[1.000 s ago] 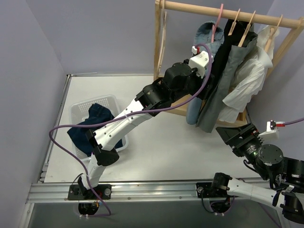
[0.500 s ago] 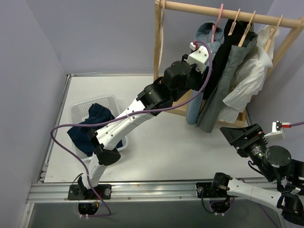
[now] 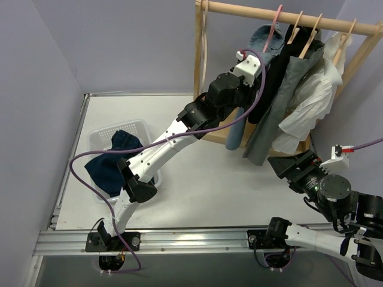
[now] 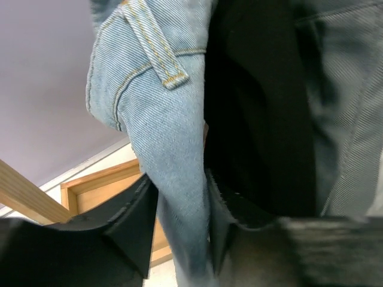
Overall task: Remove the skirt from the hanger
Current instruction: Pick up the hanger from the clothesline.
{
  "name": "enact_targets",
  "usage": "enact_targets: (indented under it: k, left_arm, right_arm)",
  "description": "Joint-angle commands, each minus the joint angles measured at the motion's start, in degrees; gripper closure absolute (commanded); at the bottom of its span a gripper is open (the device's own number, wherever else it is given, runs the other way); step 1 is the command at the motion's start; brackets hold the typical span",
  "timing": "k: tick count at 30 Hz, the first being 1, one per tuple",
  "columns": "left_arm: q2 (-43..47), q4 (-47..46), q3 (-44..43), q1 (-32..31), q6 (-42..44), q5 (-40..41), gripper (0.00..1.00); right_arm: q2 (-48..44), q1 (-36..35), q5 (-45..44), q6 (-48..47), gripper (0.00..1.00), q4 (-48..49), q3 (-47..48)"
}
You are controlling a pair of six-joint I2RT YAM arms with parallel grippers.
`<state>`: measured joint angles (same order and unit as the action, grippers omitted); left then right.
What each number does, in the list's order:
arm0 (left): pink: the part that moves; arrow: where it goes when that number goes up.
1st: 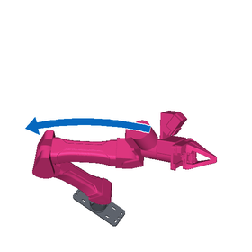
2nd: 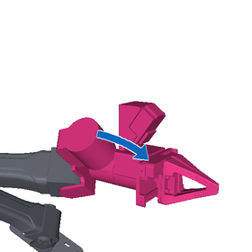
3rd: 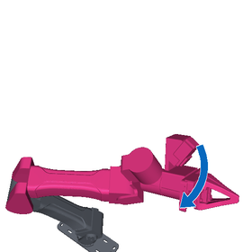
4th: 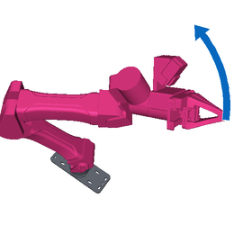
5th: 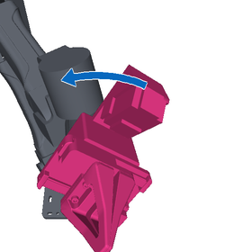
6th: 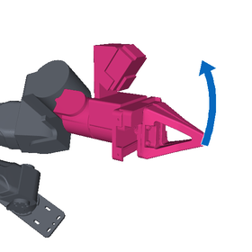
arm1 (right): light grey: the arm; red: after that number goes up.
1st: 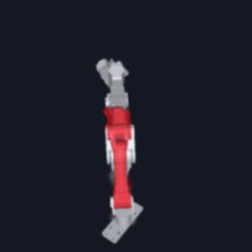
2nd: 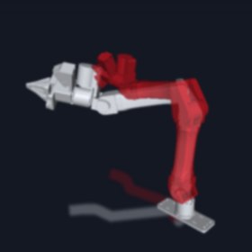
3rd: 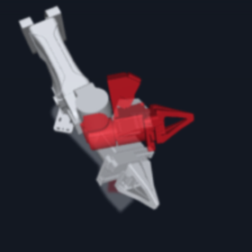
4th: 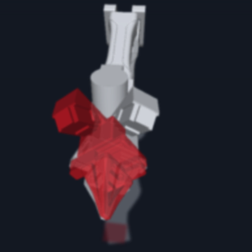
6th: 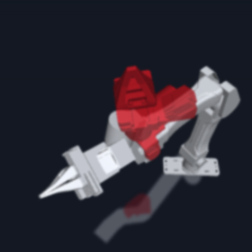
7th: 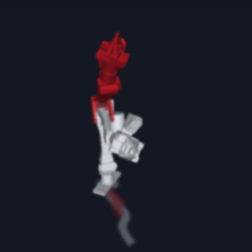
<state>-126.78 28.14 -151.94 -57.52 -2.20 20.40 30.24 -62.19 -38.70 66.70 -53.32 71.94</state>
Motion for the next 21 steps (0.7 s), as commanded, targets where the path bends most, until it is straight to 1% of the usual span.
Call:
enact_targets:
  k: [1,3,4,6,10,14,16,21]
  left_arm:
    - [0.22,-4.85,-2.05,1.00,0.88,1.48,0.60]
    - [0.31,-5.20,-1.96,1.53,1.05,1.74,0.74]
    - [0.48,-5.29,-1.96,1.62,0.88,1.74,0.87]
    - [0.83,-5.11,-1.96,2.23,0.53,1.14,0.97]
    - [3.11,-5.38,-1.17,2.76,0.35,0.43,0.98]
    - [5.49,-5.99,0.50,3.46,-0.09,-0.80,0.98]
    - [7.06,-6.25,1.20,4.42,-2.01,-1.16,0.98]
    - [12.60,-12.93,9.19,6.45,-6.67,-3.60,0.98]
  right_arm:
    - [1.66,0.41,-1.99,-0.95,0.24,2.08,0.22]
    - [2.10,0.41,-2.43,-1.22,0.24,2.69,0.30]
    - [2.97,0.32,-2.52,-1.48,0.24,2.87,0.74]
    - [3.95,0.23,-2.79,-2.18,0.24,2.70,1.62]
    - [5.62,0.23,-2.96,-2.80,0.24,2.52,2.76]
    - [4.83,0.23,-2.09,-2.97,0.24,4.97,0.84]
    - [4.83,0.14,-1.64,-3.33,0.23,5.42,0.39]
    - [5.53,0.14,-1.73,-3.06,0.23,4.37,1.18]
